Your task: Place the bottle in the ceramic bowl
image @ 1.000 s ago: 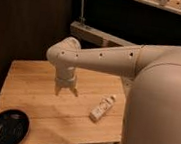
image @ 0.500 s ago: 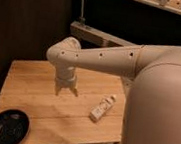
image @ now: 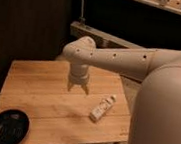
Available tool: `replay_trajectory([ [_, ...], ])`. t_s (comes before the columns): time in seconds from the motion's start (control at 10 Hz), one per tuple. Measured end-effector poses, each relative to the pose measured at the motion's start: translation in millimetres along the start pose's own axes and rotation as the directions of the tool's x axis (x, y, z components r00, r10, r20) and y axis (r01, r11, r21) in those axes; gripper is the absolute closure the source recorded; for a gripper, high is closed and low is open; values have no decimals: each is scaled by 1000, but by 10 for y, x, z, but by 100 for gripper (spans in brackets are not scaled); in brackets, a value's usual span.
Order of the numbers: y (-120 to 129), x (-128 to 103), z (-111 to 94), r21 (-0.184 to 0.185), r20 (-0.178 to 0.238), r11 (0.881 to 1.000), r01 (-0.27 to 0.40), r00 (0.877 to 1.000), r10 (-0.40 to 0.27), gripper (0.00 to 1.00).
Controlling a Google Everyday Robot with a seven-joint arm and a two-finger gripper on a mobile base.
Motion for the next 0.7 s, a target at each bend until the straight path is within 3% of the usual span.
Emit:
replay_trajectory([
  [0.3,-548,-75,34,28,-12,986,-166,986,166,35],
  [0.5,-818,-23,66,38,-36,956,-291,956,293,35],
  [0.6,-878,-11,76,42,-41,948,-315,948,317,35],
  [0.7,-866,-14,72,39,-40,948,-315,948,317,35],
])
